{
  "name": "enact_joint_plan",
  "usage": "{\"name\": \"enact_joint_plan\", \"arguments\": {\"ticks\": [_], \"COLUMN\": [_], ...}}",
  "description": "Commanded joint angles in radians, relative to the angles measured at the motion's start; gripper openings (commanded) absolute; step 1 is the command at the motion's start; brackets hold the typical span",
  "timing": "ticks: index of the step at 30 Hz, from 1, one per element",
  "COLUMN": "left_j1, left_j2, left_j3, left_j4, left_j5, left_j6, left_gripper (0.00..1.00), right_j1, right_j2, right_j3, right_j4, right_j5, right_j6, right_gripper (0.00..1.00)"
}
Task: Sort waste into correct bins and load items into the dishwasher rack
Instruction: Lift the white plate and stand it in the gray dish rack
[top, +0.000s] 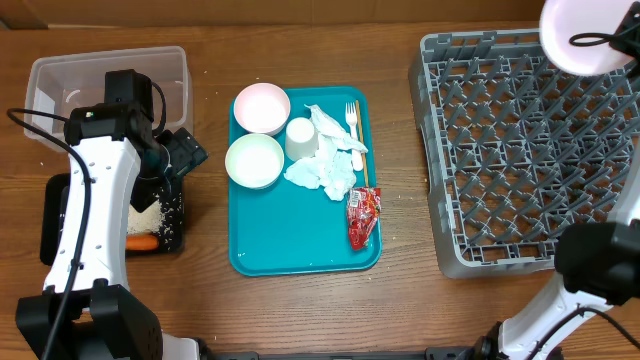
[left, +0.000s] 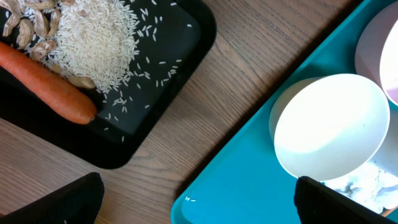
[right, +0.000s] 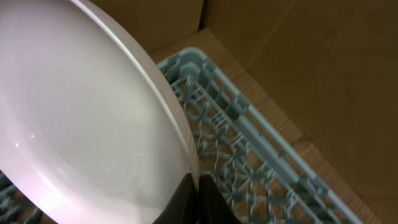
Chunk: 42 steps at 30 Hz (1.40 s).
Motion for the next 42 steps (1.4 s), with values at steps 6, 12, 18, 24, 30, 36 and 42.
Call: {"name": "enact_joint_plan", "arguments": {"ticks": [6,12,18,24,30,36,42], "left_j1": [0.008,0.008,0.008,0.008,0.008,0.008,0.008], "left_j2": [0.007,0.007,0.007,0.007,0.007,0.007,0.007], "left_j3": [0.001,0.001,0.001,0.001,0.001,0.001,0.001], "left_j4": [0.013,0.032,0.066,0.064,0.053,0.047,0.050], "left_j5": [-0.014,-0.017,-0.017,-0.016,-0.016,-0.016,-0.016], "left_j6": [-0.002,-0.003,-0.002,0.034,0.036,0.035,0.035], "left_gripper": [1.00,1.00,1.00,1.00,1.00,1.00,1.00], "right_j1": [-0.014,-0.014,-0.014,-0.014,-0.014,-0.014,-0.012], "right_j2": [0.144,0.191,0.223,0.225,0.225,0.225,0.227], "right_j3": [0.018,0.012,-0.047,-0.065,-0.065,-0.065,-0.065], "right_j4": [0.155,0.195,0.196,0.203,0.246,0.265,0.197], "right_j5": [0.192,0.204,0.226,0.229,0.347,0.323,0.230], "right_j6": [-0.115,-0.221,-0.241,-0.240,-0.242,-0.265,-0.257], "right_gripper": [0.04,0.04,0.04,0.04,0.04,0.04,0.12]}}
